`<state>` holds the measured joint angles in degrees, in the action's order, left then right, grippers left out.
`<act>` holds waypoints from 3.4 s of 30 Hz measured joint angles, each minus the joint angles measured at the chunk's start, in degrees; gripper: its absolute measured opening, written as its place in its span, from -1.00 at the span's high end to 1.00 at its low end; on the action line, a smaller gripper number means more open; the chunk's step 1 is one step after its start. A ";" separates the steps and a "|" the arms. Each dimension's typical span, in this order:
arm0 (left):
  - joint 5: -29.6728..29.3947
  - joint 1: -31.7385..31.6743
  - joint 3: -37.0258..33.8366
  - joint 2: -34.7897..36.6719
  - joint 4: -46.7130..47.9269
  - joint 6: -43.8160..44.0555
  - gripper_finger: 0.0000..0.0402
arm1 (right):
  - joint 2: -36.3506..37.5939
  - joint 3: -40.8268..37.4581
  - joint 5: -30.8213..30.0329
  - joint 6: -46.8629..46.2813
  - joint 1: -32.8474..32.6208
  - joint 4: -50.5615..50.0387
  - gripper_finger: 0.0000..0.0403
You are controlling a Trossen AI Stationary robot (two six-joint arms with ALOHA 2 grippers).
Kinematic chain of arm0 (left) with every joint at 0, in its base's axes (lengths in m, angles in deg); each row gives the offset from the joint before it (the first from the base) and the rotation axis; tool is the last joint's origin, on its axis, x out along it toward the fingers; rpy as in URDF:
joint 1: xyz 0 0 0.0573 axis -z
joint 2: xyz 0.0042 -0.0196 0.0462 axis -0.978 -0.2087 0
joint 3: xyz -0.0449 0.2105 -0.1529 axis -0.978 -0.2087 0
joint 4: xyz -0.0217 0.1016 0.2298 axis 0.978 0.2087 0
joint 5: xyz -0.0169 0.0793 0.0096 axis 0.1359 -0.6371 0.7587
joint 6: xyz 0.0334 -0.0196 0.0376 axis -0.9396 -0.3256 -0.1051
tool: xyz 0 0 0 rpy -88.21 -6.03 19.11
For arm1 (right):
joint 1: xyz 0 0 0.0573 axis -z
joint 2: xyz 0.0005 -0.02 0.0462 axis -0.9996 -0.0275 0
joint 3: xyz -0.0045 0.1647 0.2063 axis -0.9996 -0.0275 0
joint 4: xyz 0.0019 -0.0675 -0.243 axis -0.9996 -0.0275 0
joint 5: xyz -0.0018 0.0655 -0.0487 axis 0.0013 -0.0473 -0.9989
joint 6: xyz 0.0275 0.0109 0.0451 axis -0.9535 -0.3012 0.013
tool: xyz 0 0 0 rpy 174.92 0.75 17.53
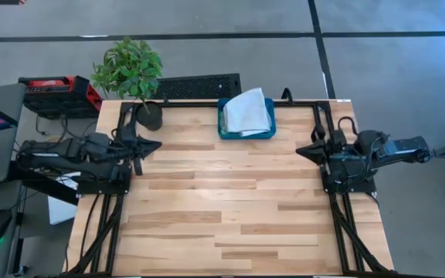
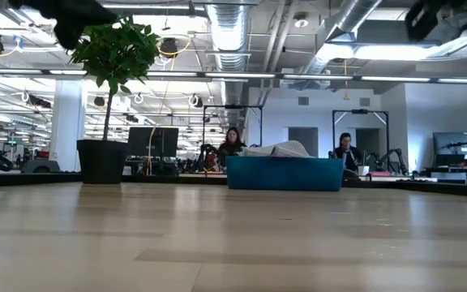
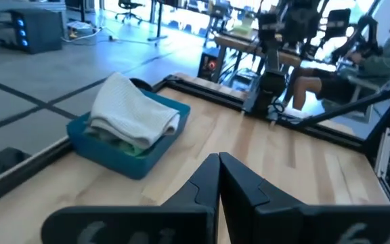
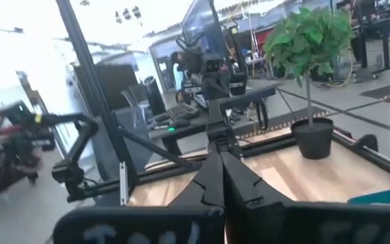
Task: Fold microfiber towels
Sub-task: Return to Home Position
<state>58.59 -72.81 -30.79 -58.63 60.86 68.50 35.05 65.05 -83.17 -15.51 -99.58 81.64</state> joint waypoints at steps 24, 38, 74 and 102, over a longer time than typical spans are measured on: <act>-4.48 0.02 -18.48 23.21 -6.86 -3.41 1.00 | 15.62 -20.61 -1.62 2.39 0.04 18.19 0.95; -2.50 0.02 -33.68 22.35 -27.43 -4.33 1.00 | 16.21 -27.82 0.03 2.62 0.02 22.92 0.95; -1.05 0.00 -33.93 21.73 -26.94 -5.24 1.00 | 15.86 -27.84 0.04 -4.97 0.04 9.55 0.82; -1.03 0.00 -34.00 21.73 -26.94 -5.22 1.00 | 15.86 -27.86 0.07 -4.99 0.04 9.57 0.82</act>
<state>57.56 -72.81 -64.79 -36.90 33.92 63.28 50.91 37.19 -83.11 -20.49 -99.54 91.21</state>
